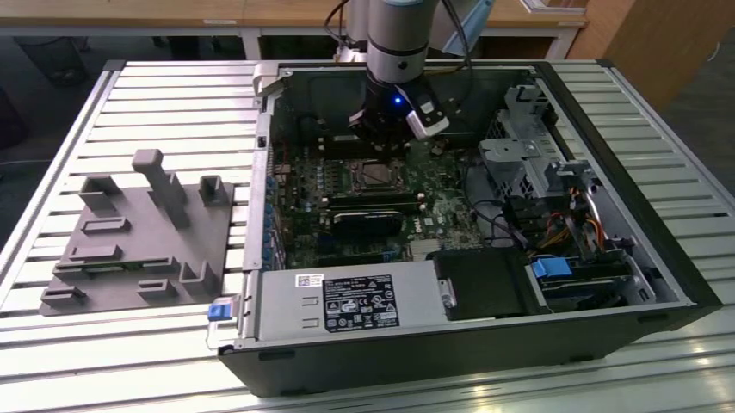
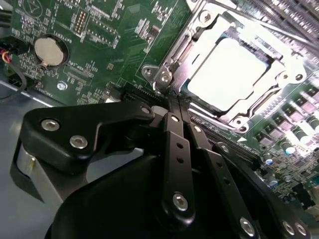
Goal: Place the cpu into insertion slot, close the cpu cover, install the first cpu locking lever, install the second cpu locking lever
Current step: 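Install the first cpu locking lever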
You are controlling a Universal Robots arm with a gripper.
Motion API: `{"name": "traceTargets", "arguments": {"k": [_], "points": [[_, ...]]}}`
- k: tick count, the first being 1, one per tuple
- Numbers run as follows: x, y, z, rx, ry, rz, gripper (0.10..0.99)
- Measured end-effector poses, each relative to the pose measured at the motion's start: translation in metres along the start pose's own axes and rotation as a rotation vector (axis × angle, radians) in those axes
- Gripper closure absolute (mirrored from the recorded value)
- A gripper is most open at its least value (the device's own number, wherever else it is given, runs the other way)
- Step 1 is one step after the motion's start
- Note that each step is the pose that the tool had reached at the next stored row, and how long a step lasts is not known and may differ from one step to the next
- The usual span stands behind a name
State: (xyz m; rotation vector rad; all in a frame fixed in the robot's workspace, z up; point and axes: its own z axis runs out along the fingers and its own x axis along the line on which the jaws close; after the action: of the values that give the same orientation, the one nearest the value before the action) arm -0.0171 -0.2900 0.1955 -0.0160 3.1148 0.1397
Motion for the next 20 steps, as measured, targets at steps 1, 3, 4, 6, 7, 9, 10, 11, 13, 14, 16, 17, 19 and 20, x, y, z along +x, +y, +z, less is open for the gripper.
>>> {"name": "traceTargets", "arguments": {"k": [1,3,4,6,7,9,10,11,13,14,16,17,19,20], "points": [[0.0000,0.0000,0.0000,-0.006,0.0001,0.000,0.965],[0.0000,0.0002,-0.0005,-0.008,-0.0003,0.000,0.965],[-0.0001,0.0004,-0.0018,-0.008,-0.0006,0.000,0.965],[-0.0001,0.0005,-0.0064,-0.007,0.0002,0.000,0.965],[-0.0002,0.0008,-0.0081,-0.007,0.0000,0.000,0.965],[-0.0002,0.0009,-0.0101,-0.007,0.0001,0.000,0.965],[-0.0002,0.0009,-0.0101,-0.007,0.0000,0.000,0.965],[-0.0002,0.0008,-0.0101,-0.007,-0.0001,0.000,0.965],[-0.0002,0.0000,-0.0103,-0.007,0.0002,0.000,0.965],[-0.0002,-0.0003,-0.0103,-0.007,0.0001,0.001,0.965],[-0.0002,-0.0007,-0.0103,-0.006,0.0001,0.001,0.965],[-0.0002,-0.0010,-0.0104,-0.006,0.0001,0.001,0.965],[-0.0002,-0.0017,-0.0104,-0.006,0.0001,0.001,0.965],[-0.0002,-0.0019,-0.0104,-0.006,0.0000,0.001,0.965]]}}
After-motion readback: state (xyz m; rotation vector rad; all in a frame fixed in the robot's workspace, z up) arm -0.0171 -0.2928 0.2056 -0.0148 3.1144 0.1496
